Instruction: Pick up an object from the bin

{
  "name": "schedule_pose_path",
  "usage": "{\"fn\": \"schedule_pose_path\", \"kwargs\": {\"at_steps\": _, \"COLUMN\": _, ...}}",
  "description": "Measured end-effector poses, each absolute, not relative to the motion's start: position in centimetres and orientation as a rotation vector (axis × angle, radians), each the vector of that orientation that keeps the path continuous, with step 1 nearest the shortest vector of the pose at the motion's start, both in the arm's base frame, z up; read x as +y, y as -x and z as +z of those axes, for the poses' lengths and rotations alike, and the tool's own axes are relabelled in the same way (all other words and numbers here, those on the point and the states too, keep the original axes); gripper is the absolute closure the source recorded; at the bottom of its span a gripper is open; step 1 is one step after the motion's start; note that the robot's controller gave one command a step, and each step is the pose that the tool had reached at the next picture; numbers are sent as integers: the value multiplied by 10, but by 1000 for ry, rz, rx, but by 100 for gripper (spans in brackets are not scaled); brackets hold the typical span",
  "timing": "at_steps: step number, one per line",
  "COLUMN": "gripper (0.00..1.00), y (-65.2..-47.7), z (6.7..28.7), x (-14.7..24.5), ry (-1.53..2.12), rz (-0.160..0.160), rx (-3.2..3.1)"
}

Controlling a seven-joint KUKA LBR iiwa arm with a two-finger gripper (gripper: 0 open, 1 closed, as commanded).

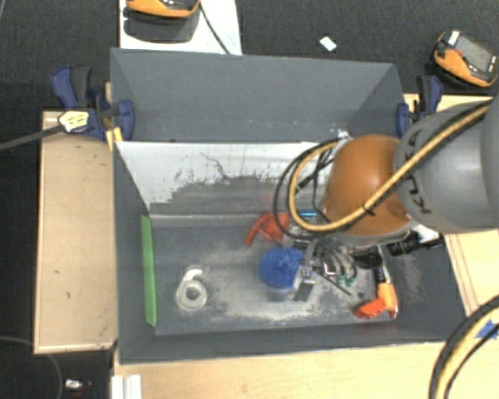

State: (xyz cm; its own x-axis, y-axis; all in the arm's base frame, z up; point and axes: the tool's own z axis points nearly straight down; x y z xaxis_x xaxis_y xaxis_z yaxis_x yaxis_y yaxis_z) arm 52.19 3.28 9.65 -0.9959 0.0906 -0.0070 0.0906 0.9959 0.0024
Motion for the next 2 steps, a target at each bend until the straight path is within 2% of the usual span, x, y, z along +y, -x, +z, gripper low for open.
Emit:
{"fn": "schedule_pose_path", "kwargs": {"at_steps": 1, "gripper": 0, "y": -530, "z": 70, "x": 24, "ry": -357, "rz": 9, "rx": 3109}}
{"fn": "schedule_pose_path", "kwargs": {"at_steps": 2, "gripper": 0, "y": -519, "z": 95, "x": 31, "ry": -533, "rz": 6, "rx": 3089}}
